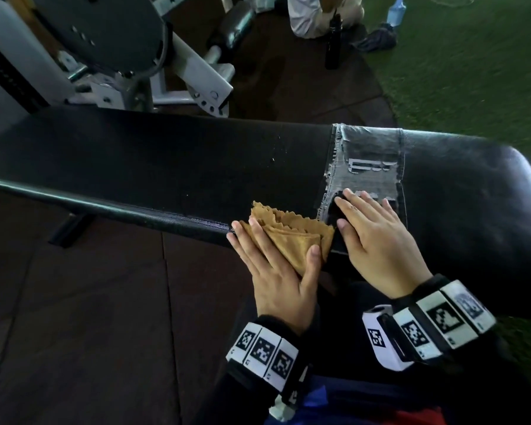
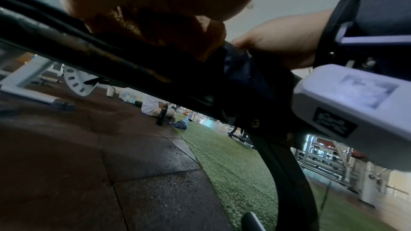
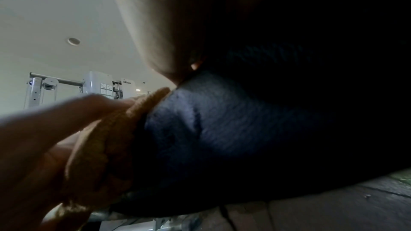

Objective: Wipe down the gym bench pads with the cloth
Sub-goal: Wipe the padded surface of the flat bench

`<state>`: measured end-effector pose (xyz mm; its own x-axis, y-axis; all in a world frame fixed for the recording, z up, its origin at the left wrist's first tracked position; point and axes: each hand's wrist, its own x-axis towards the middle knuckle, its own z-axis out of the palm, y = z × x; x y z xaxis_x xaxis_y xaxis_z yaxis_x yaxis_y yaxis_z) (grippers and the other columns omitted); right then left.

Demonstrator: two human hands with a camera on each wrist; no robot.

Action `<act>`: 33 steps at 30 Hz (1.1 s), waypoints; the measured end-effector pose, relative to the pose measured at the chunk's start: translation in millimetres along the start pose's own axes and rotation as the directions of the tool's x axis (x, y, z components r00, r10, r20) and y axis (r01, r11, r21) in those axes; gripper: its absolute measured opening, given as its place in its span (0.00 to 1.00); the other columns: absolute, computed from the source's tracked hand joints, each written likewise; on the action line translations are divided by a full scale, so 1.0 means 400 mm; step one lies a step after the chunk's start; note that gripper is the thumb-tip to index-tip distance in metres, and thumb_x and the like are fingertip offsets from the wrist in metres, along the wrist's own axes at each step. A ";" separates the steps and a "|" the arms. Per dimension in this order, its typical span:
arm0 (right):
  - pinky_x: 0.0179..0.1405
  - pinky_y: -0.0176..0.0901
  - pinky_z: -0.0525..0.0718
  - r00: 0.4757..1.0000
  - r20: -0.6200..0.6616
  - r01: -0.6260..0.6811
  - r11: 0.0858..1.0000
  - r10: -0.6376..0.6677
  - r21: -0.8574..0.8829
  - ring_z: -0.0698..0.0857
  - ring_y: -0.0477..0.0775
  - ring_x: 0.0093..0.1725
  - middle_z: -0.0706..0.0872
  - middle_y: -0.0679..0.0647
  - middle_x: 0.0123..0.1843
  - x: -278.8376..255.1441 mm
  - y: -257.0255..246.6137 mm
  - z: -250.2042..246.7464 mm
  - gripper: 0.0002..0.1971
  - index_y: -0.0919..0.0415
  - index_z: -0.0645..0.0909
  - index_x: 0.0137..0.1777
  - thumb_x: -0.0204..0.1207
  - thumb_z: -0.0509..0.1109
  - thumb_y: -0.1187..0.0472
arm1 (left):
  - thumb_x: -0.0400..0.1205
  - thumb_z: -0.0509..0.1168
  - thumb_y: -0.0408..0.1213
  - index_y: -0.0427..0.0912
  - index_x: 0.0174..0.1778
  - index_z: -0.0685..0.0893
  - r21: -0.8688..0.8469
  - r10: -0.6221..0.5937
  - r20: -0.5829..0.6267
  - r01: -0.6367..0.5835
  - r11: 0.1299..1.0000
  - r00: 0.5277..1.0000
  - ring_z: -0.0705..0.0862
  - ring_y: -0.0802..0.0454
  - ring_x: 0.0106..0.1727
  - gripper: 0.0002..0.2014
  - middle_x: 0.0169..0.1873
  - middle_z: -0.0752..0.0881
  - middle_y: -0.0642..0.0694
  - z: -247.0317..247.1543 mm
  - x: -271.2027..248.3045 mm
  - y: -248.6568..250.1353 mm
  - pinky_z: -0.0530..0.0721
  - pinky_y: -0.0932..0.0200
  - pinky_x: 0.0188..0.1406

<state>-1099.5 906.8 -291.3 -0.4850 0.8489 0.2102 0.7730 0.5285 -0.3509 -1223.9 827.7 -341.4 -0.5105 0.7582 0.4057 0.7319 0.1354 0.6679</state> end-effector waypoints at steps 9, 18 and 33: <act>0.82 0.49 0.52 1.000 -0.026 0.000 1.000 0.000 -0.004 0.60 0.51 0.81 0.67 0.52 0.80 -0.002 -0.002 0.000 0.22 0.58 0.69 0.77 0.85 0.54 0.56 | 0.75 0.53 0.72 0.31 0.81 0.42 0.026 -0.078 0.004 0.078 0.997 0.997 0.37 0.37 0.83 0.55 0.82 0.40 0.31 0.007 0.004 -0.007 0.51 0.35 0.81; 0.81 0.53 0.57 0.997 -0.072 -0.011 0.999 0.014 0.031 0.64 0.53 0.80 0.71 0.54 0.78 -0.005 -0.017 0.001 0.21 0.61 0.72 0.75 0.83 0.58 0.59 | 0.76 0.62 0.66 0.36 0.80 0.30 -0.384 -0.481 -0.062 0.424 0.820 0.875 0.28 0.51 0.81 0.58 0.80 0.26 0.39 -0.092 0.140 -0.167 0.35 0.49 0.82; 0.82 0.56 0.52 0.982 -0.114 -0.155 0.988 0.152 -0.015 0.65 0.57 0.79 0.72 0.57 0.76 0.056 -0.062 0.032 0.21 0.62 0.73 0.72 0.83 0.58 0.54 | 0.80 0.64 0.57 0.38 0.84 0.38 -0.177 -0.517 -0.127 0.493 0.852 0.847 0.37 0.48 0.84 0.50 0.83 0.34 0.41 -0.212 0.264 -0.275 0.39 0.42 0.80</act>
<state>-1134.9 912.5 -289.5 -0.3120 0.9145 0.2575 0.8446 0.3911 -0.3657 -1396.4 838.7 -319.2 -0.8678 0.4909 0.0777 0.2915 0.3761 0.8795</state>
